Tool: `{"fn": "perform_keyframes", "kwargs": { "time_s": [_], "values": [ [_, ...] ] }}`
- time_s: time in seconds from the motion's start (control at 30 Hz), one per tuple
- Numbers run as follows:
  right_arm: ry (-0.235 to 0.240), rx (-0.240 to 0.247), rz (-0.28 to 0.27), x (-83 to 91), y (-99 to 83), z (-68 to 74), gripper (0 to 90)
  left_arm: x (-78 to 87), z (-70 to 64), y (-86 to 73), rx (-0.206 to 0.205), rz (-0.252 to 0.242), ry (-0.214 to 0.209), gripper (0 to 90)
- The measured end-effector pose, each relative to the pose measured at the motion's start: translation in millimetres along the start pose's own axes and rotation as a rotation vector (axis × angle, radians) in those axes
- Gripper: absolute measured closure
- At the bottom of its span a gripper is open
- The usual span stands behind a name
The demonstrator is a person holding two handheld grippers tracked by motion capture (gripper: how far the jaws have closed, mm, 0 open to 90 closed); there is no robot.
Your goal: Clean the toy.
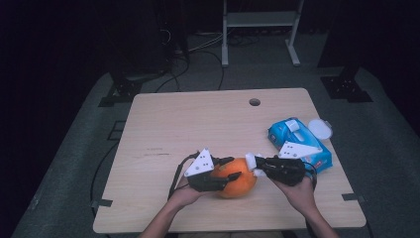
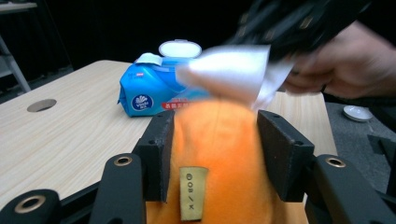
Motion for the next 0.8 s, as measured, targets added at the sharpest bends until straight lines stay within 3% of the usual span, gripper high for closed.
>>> {"fn": "perform_keyframes", "kwargs": {
  "time_s": [0.03,0.07,0.23,0.3,0.4,0.47,0.6,0.67,0.8],
  "values": [
    [0.016,-0.012,0.018,-4.8,-3.3,-0.4,84.1,-3.0,0.3,-4.5,-0.003,0.029,0.0,53.2],
    [0.029,-0.01,0.035,-9.8,-5.3,1.8,84.1,-5.2,0.0,-7.8,-0.001,0.047,-0.006,50.8],
    [0.055,0.057,0.055,-23.6,-2.2,22.8,84.1,-6.0,-3.2,-6.5,-0.029,0.098,-0.008,42.2],
    [0.064,0.05,0.063,-25.8,-4.6,22.1,84.1,-4.3,-2.0,-6.7,-0.028,0.108,-0.011,38.8],
    [0.07,0.03,0.067,-25.3,-9.3,18.1,84.1,1.0,1.6,-5.2,-0.012,0.138,-0.044,24.4],
    [0.064,0.021,0.07,-23.4,-12.2,14.8,84.1,5.1,5.0,-7.3,-0.003,0.157,-0.048,20.2],
    [0.075,-0.043,0.07,-20.9,-18.9,0.5,84.1,4.2,10.4,-18.7,0.042,0.174,-0.085,23.5],
    [0.075,-0.072,0.081,-20.1,-21.6,-4.5,84.1,2.1,9.5,-20.8,0.045,0.177,-0.092,26.3],
    [0.061,-0.059,0.085,-19.4,-19.3,0.2,84.1,0.0,7.3,-21.3,0.03,0.19,-0.088,29.5]
  ]
}}
Point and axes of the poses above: each handheld gripper's, and its own axes: x roughly backward along the jaws, y roughly out of its top, z roughly to its left, the point moved 2 cm from there along -x, roughly forward along the jaws, and after that the axes turned 3 degrees about -y, right-handed, at the moved point
